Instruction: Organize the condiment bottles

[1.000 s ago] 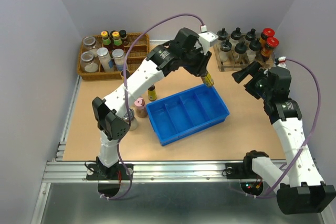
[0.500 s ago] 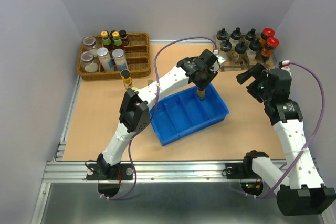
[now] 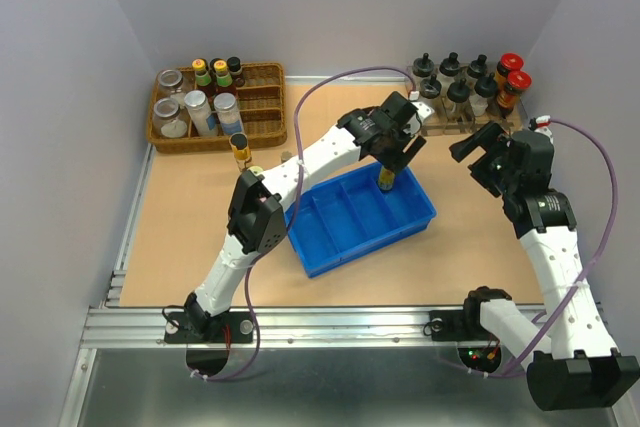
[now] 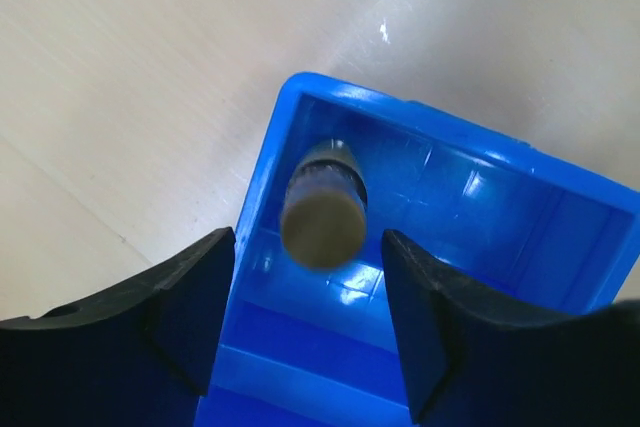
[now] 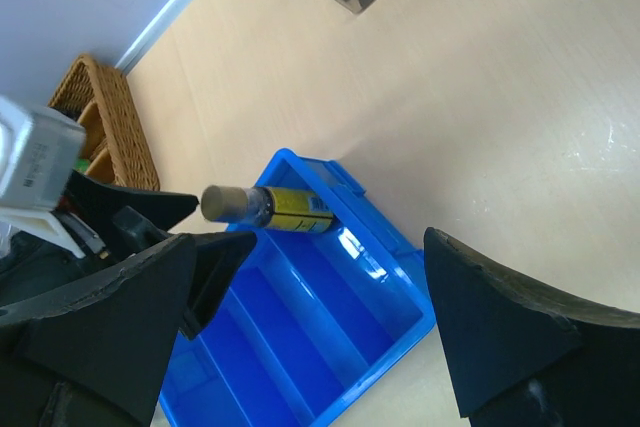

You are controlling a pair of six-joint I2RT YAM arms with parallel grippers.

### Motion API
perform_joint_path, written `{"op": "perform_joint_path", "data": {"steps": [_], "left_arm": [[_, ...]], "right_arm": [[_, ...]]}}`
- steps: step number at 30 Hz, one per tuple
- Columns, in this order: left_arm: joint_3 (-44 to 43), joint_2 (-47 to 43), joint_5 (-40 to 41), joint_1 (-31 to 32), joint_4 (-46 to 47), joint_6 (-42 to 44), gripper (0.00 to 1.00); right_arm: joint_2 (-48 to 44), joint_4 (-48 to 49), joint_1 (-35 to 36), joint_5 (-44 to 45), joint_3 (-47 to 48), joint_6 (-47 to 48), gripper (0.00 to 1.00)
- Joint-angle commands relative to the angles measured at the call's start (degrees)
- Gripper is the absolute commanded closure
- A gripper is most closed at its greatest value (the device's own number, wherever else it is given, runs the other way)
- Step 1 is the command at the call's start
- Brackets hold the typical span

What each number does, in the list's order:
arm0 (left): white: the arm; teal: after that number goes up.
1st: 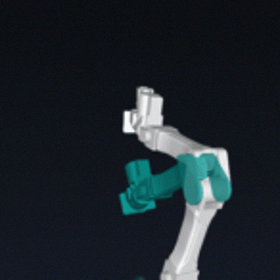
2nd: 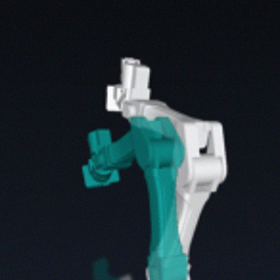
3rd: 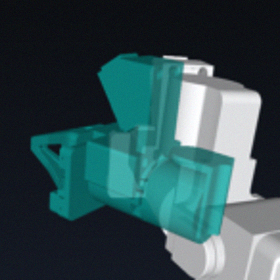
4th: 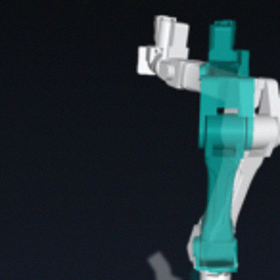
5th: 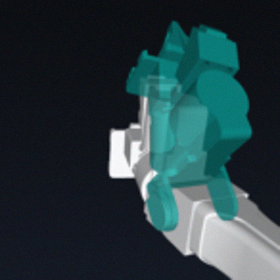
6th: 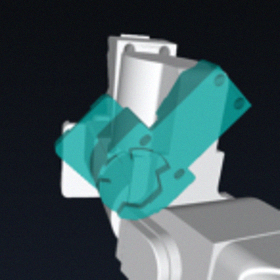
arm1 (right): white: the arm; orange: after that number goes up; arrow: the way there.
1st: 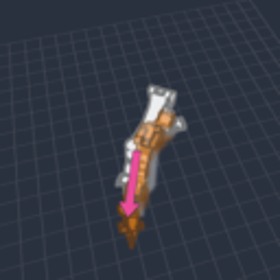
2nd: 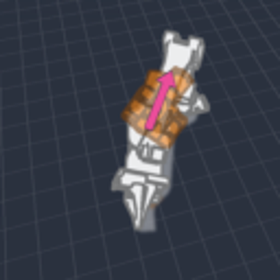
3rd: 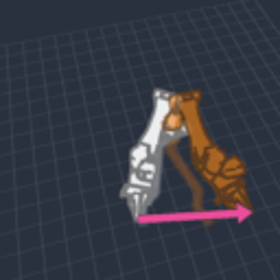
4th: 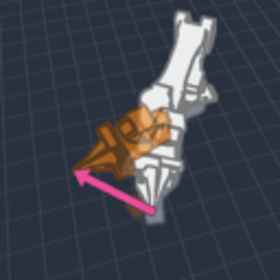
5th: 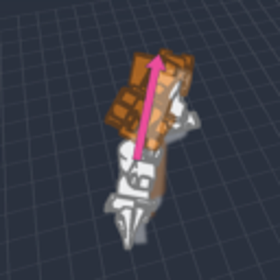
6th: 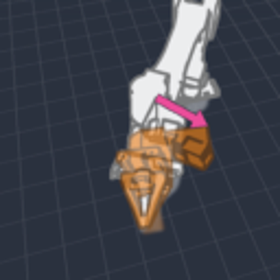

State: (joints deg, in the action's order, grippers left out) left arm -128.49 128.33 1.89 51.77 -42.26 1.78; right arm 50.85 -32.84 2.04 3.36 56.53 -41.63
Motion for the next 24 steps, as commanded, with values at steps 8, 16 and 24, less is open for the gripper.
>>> {"op": "perform_joint_path", "data": {"steps": [8,16,24], "left_arm": [[-6.0,-4.8,5.7,0.4,3.1,-0.7,0.07],[-4.9,-15.2,17.1,-1.2,2.6,-3.6,0.01],[15.1,-25.6,14.1,-16.0,-4.5,-10.0,0.01]], "right_arm": [[0.0,0.3,0.5,-0.4,3.0,0.6,0.0],[0.0,0.2,0.5,-0.9,3.0,1.3,0.0],[1.3,0.2,0.5,-2.6,3.1,2.1,0.0]]}}
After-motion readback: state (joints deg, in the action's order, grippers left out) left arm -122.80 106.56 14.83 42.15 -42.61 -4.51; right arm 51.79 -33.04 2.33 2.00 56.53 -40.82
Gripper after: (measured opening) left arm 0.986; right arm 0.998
